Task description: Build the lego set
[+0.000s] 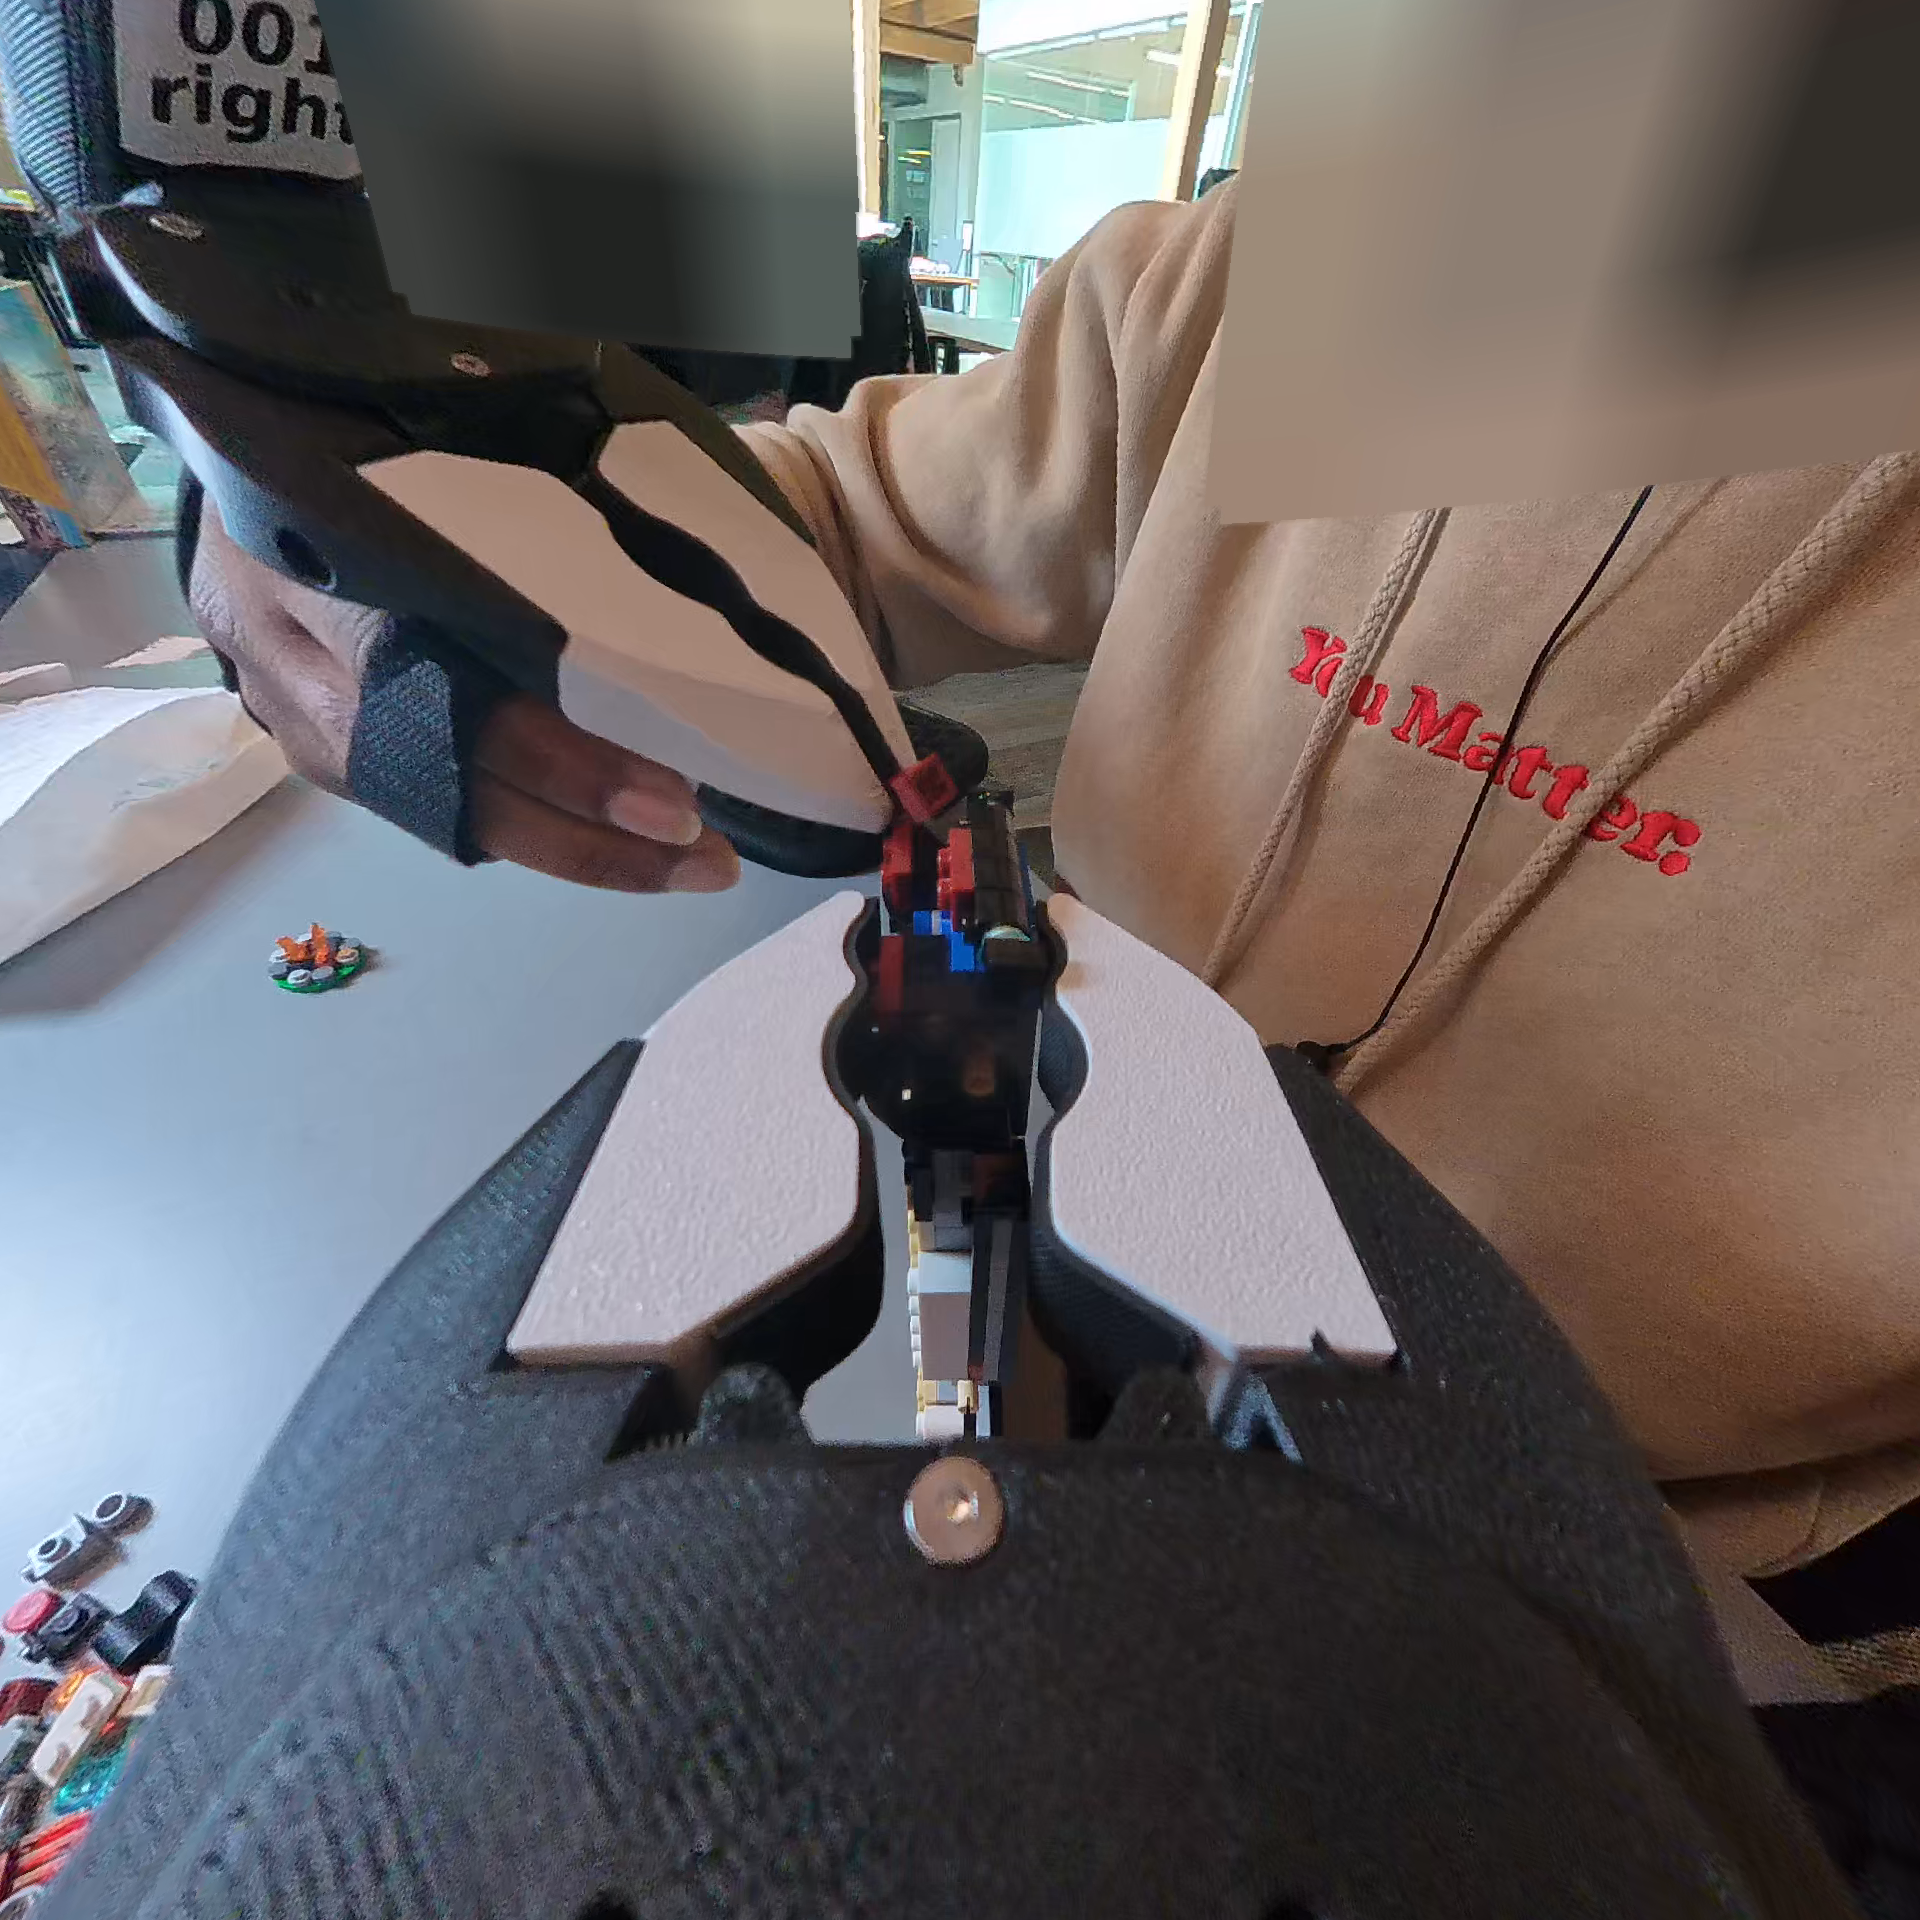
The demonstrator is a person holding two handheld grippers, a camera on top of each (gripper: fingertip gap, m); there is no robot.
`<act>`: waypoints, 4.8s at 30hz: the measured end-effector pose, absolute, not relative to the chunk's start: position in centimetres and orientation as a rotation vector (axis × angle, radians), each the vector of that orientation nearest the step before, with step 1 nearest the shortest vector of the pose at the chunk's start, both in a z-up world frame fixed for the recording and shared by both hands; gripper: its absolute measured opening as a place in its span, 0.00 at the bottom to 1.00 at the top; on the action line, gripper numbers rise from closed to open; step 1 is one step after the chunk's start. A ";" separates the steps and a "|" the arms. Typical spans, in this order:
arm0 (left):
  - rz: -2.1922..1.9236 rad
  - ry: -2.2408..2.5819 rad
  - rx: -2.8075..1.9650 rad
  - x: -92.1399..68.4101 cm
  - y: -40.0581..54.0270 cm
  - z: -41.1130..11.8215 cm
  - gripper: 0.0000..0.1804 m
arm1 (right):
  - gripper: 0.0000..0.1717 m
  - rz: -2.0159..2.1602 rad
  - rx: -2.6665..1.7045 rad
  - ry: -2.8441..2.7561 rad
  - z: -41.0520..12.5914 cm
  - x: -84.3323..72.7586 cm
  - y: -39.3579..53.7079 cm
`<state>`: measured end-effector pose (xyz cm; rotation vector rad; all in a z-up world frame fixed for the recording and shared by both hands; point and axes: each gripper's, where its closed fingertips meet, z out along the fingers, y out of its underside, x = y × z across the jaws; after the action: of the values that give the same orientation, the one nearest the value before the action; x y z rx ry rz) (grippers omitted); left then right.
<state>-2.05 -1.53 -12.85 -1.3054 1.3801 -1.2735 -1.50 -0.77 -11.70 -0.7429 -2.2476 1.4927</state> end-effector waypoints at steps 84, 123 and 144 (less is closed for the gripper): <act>-0.952 1.229 -1.430 -4.6 -1.6 -11.3 0.21 | 0.02 0.725 -1.012 -2.928 -12.0 -2.7 -2.0; -0.864 1.237 -1.481 -5.6 -2.1 -11.6 0.21 | 0.02 0.507 -0.922 -2.990 -11.9 -3.2 -2.2; -1.001 1.279 -1.453 -5.1 -1.9 -12.2 0.17 | 0.02 0.472 -0.843 -3.040 -11.9 -3.4 -2.1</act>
<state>-5.13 -1.94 -12.18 -1.4535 1.2794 -1.0009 -3.36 -2.14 -11.89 -0.8426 -3.0402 0.4724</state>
